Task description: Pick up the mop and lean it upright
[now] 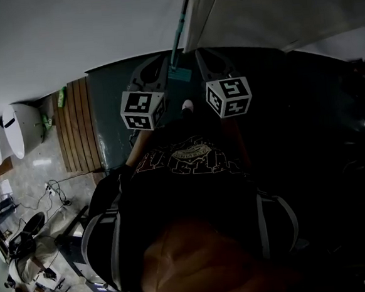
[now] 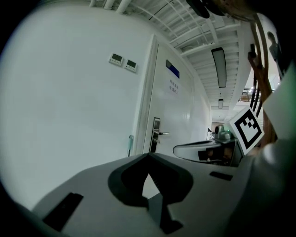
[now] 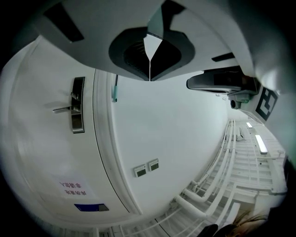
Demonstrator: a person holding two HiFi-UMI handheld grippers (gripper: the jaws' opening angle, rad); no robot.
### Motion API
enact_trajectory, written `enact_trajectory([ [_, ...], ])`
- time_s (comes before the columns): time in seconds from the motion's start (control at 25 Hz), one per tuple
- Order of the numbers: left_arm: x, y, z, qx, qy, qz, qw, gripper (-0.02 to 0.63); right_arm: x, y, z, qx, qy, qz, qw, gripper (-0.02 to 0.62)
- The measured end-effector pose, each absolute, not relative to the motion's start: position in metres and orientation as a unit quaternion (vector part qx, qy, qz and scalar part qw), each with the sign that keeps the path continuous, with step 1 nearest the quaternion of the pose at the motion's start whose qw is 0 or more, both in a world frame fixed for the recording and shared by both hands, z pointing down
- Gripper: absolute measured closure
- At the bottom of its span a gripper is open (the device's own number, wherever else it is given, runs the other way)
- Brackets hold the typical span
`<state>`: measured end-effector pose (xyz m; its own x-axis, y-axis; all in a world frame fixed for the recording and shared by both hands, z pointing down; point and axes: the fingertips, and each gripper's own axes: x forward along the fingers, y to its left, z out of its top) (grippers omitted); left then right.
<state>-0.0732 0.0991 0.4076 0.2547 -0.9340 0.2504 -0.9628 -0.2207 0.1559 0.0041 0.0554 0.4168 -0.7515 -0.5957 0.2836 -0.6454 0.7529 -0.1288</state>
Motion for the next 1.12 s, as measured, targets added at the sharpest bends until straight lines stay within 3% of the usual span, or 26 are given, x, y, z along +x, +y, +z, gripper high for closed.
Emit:
enact_trajectory([
  [0.8, -0.041, -0.011, 0.421, 0.783, -0.601, 0.062, 0.151, 0.558, 0.037, -0.043, 0.431, 0.342, -0.924, 0.127, 0.114, 0.575],
  [1.12, -0.059, -0.047, 0.425, 0.798, -0.580, 0.070, 0.147, 0.560, 0.031, -0.073, 0.435, 0.381, -0.908, 0.134, 0.107, 0.575],
])
